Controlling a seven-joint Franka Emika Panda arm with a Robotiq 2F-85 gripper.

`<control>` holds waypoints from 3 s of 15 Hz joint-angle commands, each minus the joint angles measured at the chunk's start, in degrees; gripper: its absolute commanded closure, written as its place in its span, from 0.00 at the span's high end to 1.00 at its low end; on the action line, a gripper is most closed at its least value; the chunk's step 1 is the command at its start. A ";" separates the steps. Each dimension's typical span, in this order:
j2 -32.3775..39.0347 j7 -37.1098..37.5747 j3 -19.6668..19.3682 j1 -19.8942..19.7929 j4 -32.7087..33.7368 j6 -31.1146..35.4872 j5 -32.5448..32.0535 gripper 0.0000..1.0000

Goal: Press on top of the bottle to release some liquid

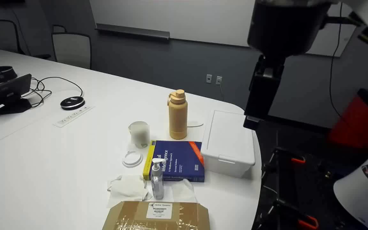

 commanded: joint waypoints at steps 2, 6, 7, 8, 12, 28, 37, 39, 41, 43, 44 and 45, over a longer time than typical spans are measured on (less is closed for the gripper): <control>0.19 0.50 -0.90 0.97 0.08 -0.09 -0.58 1.00; 0.19 0.50 -0.90 0.97 0.08 -0.09 -0.58 1.00; 0.19 0.50 -0.90 0.97 0.08 -0.09 -0.58 1.00; 0.19 0.50 -0.90 0.97 0.08 -0.09 -0.59 1.00; 4.41 -5.94 -3.80 -0.26 2.13 2.20 -4.21 1.00; 30.62 -40.79 -14.94 0.43 16.77 17.79 -4.29 0.57; 40.05 -49.40 -14.27 -0.93 20.67 23.71 -0.81 0.00; 42.30 -50.85 -14.14 -1.57 21.35 25.24 -0.57 0.00; 44.56 -51.37 -13.97 -2.16 22.13 26.66 -1.40 0.00; 46.61 -52.43 -13.60 -2.91 22.85 27.99 -1.32 0.00; 47.75 -53.06 -13.36 -3.26 23.39 28.69 -1.24 0.00; 48.69 -53.27 -13.07 -3.66 23.90 29.12 -1.21 0.00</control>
